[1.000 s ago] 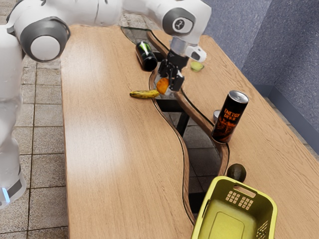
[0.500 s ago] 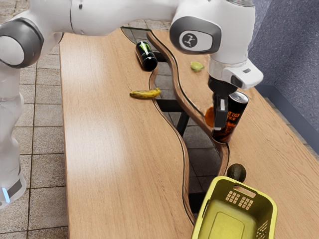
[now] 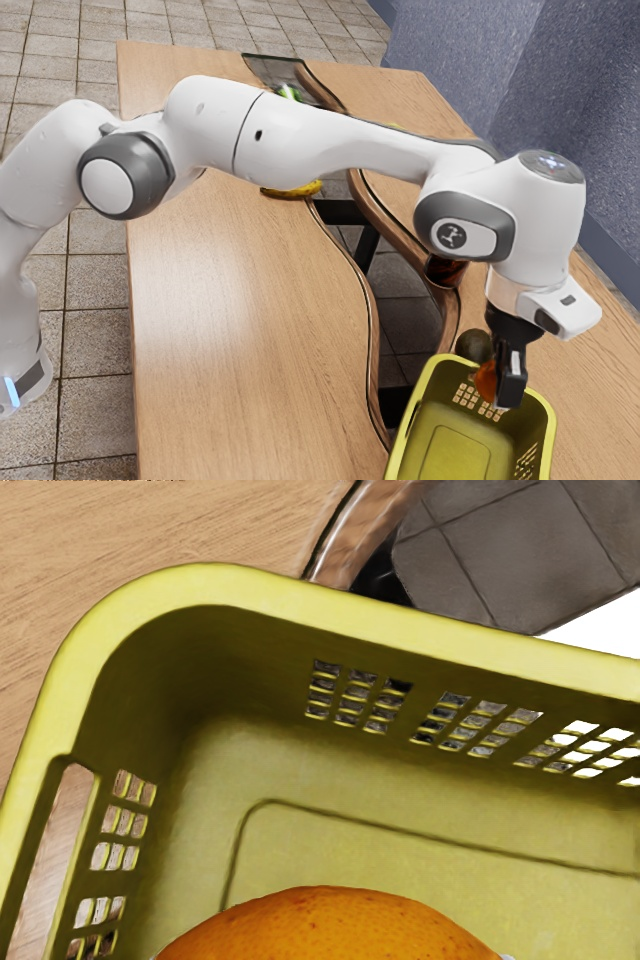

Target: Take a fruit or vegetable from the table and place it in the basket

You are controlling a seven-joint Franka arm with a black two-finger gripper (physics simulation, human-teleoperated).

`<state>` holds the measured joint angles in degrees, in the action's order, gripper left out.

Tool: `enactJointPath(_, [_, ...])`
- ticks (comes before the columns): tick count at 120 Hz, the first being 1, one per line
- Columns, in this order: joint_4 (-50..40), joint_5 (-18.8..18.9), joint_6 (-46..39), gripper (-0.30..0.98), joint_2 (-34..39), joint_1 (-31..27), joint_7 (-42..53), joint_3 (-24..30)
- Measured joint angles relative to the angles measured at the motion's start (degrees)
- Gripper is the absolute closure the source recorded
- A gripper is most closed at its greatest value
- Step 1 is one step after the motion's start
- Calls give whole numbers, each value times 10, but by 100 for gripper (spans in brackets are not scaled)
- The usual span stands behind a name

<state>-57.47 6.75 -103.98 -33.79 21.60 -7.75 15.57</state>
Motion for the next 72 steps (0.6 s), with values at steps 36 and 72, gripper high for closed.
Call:
enactJointPath(36, [20,0,-58,38,-51,26,-13,1])
enactJointPath(72, [19,-7,-75,5,-47,28,-18,-1])
